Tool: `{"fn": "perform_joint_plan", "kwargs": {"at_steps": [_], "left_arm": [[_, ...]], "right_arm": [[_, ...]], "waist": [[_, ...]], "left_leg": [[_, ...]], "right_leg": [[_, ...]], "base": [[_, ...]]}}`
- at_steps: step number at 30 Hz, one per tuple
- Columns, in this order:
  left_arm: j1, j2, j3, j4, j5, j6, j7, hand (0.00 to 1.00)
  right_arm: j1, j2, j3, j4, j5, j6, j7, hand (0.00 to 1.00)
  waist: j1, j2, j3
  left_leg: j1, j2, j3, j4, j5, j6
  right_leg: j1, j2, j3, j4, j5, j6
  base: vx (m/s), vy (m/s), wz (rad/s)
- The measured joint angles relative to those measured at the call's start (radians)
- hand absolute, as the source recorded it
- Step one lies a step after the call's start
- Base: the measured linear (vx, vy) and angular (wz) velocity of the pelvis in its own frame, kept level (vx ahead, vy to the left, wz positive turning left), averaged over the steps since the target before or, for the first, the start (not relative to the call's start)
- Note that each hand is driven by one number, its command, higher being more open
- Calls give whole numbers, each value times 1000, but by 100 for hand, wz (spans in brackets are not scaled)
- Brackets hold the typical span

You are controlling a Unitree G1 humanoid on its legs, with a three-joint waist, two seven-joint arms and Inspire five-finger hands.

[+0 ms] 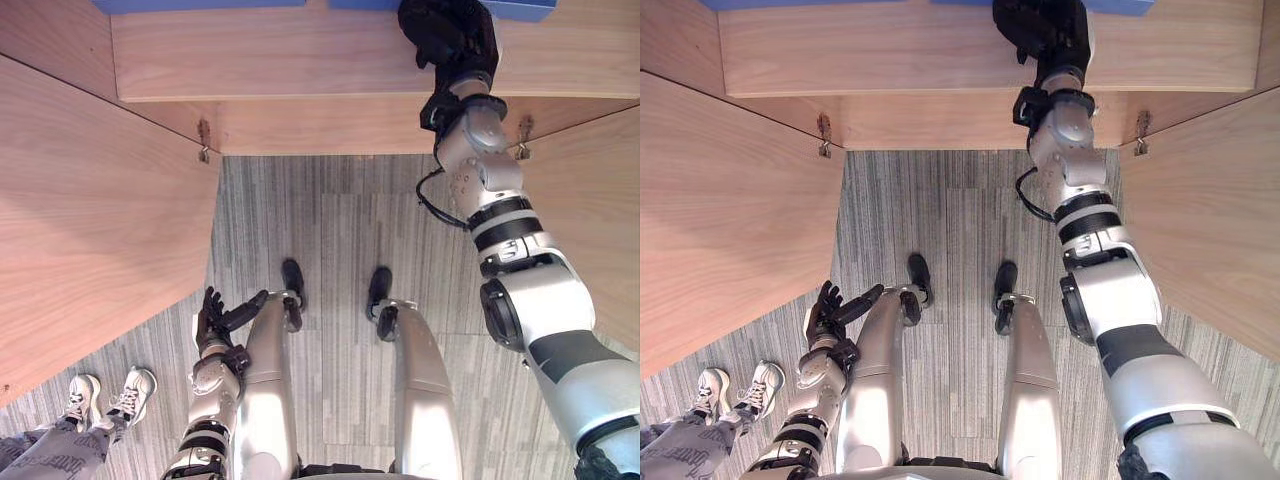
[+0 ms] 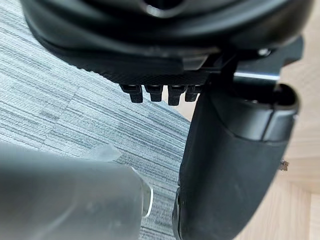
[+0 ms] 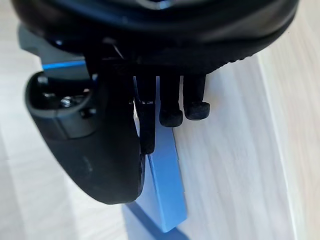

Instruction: Walk over to the cabinet, pick up the folder, carry it to the office cabinet, place the folder inside the office cabinet, then close the office cabinet door

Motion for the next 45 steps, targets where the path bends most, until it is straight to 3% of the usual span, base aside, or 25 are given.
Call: {"fn": "perform_joint_plan", "kwargs": {"at_steps": [3,9,13,15,17,20,22,24,25,26,28,30,33,39,45], "left_arm": [[-2,-4,-1,-3,1,-2,13,100],[-2,-25,4,-18,1,-9,28,100],[-5,-25,15,-15,6,-5,27,100],[-7,-27,21,7,22,6,26,100],[-6,-29,21,16,22,10,26,100],[2,-42,22,26,27,17,18,100],[23,-50,21,31,54,24,10,100],[59,-54,19,42,64,27,-3,100],[75,-55,16,69,71,31,-13,100],[85,-54,16,79,83,33,-19,100],[121,-33,-6,153,109,39,-38,100],[153,-25,-16,201,124,45,-48,100],[204,-10,-20,224,143,54,-68,100],[267,46,-19,225,220,62,-75,100],[276,42,-22,226,261,62,-92,100]], "right_arm": [[-38,-5,-1,33,-74,20,-36,0],[-58,-47,-12,19,-77,34,-83,0],[51,-61,-83,-240,-85,28,-106,0],[209,-62,-116,-444,-115,-3,-116,0],[302,-62,-120,-526,-117,-17,-117,0],[603,-21,-112,-750,-143,-74,-92,0],[776,34,-73,-808,-145,-102,-48,0],[949,88,-15,-814,-146,-106,-1,0],[1089,128,23,-813,-155,-105,49,100],[1139,143,35,-812,-165,-105,68,100],[1305,196,48,-749,-235,-111,132,100],[1357,214,35,-618,-276,-113,156,100],[1386,244,-37,-396,-364,-97,160,100],[1405,270,-203,-115,-431,-57,138,100],[1396,266,-320,-4,-396,-49,116,100]], "waist": [[0,0,0],[9,0,0],[6,0,0],[2,0,0],[1,0,0],[-10,-1,-1],[-28,-6,-5],[-38,-29,-43],[-43,-43,-61],[-47,-48,-70],[-62,-62,-145],[-82,-66,-198],[-84,-67,-241],[-91,-66,-326],[-105,-65,-344]], "left_leg": [[-2,-14,-6,-20,15,1],[-13,-31,-25,-34,32,-1],[-6,-31,-23,-27,33,0],[43,-31,-18,-36,32,0],[79,-31,-16,-50,31,0],[186,-30,1,-91,20,1],[263,-31,11,-122,20,0],[337,-31,29,-167,18,-2],[418,-32,39,-215,20,-5],[449,-33,42,-235,21,-7],[557,-43,56,-334,39,-24],[647,-59,65,-431,64,-28],[802,-80,114,-574,97,-29],[985,-99,159,-734,127,-42],[1050,-107,162,-795,151,-39]], "right_leg": [[-1,-11,-10,0,0,-1],[-4,-27,-29,0,1,-1],[9,-29,-32,-1,1,-1],[62,-30,-36,-16,0,-1],[99,-29,-38,-30,0,-1],[203,-27,-39,-77,-2,2],[275,-25,-38,-110,-1,4],[338,-17,-28,-152,1,7],[414,-9,-26,-202,6,14],[445,-6,-26,-225,9,16],[549,7,-21,-334,36,24],[641,15,-20,-436,70,34],[776,21,6,-576,117,49],[928,33,37,-715,164,58],[983,39,39,-762,203,56]], "base": [[-14,-11,14],[-19,-8,14],[-4,0,2],[4,-13,3],[-6,-27,2],[-5,-22,-2],[36,-25,-7],[112,-31,-15],[152,-34,-11],[171,-32,-13],[248,-13,-11],[277,11,-9],[187,36,-25],[125,36,-22],[6,21,-6]]}}
